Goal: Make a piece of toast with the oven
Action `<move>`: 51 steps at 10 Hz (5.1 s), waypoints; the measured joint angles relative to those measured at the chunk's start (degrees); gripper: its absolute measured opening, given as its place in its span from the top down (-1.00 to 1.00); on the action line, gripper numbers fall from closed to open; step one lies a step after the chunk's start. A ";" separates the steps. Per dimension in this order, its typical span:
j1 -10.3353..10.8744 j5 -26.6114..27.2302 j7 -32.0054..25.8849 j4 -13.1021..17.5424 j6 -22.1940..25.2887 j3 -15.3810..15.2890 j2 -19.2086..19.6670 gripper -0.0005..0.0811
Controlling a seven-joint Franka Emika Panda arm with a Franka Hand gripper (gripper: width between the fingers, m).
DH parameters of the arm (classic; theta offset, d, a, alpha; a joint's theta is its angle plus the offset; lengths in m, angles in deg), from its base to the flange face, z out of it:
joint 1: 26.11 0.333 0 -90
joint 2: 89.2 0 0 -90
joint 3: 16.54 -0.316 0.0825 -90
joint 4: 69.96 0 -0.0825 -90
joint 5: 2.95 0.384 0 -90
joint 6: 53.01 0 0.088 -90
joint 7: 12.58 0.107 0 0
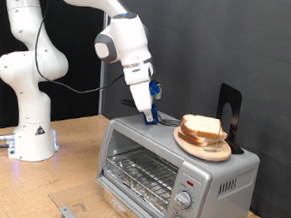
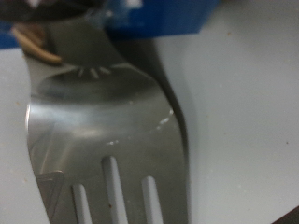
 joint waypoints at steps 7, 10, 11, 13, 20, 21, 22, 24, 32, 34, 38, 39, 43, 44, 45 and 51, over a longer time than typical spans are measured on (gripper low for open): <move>0.40 1.16 -0.31 -0.04 -0.41 0.01 0.23 0.01; 1.69 5.95 -3.25 0.76 0.21 0.77 -2.43 0.01; 1.69 6.13 -3.25 0.75 2.10 1.06 -4.06 0.01; 1.67 6.45 -3.28 0.27 0.91 1.03 -3.82 0.01; 0.51 9.56 -8.36 -4.89 1.03 8.78 -14.09 0.01; -0.50 9.52 -8.41 -5.89 0.58 9.74 -15.75 0.01; -2.02 9.11 -8.49 -6.87 0.19 10.53 -17.18 0.01; -5.28 8.26 -9.82 -8.11 0.16 12.31 -19.16 0.01; -9.40 2.98 -10.80 -2.85 9.88 14.01 -15.69 0.01; -10.97 -4.25 -10.79 3.52 16.63 14.08 -10.27 0.01; -11.71 -10.64 -17.96 8.59 14.69 14.47 -2.62 0.01; -11.71 -10.58 -17.43 8.54 14.86 14.45 -2.62 0.01; -11.55 -13.47 -15.61 11.61 24.44 11.06 -2.62 0.01; -11.52 -13.82 -14.57 13.23 27.45 9.95 -2.62 0.01; -11.50 -13.84 -13.32 14.51 29.08 8.99 -2.64 0.01; -11.53 -13.97 -7.32 18.95 33.53 5.58 0.65 0.01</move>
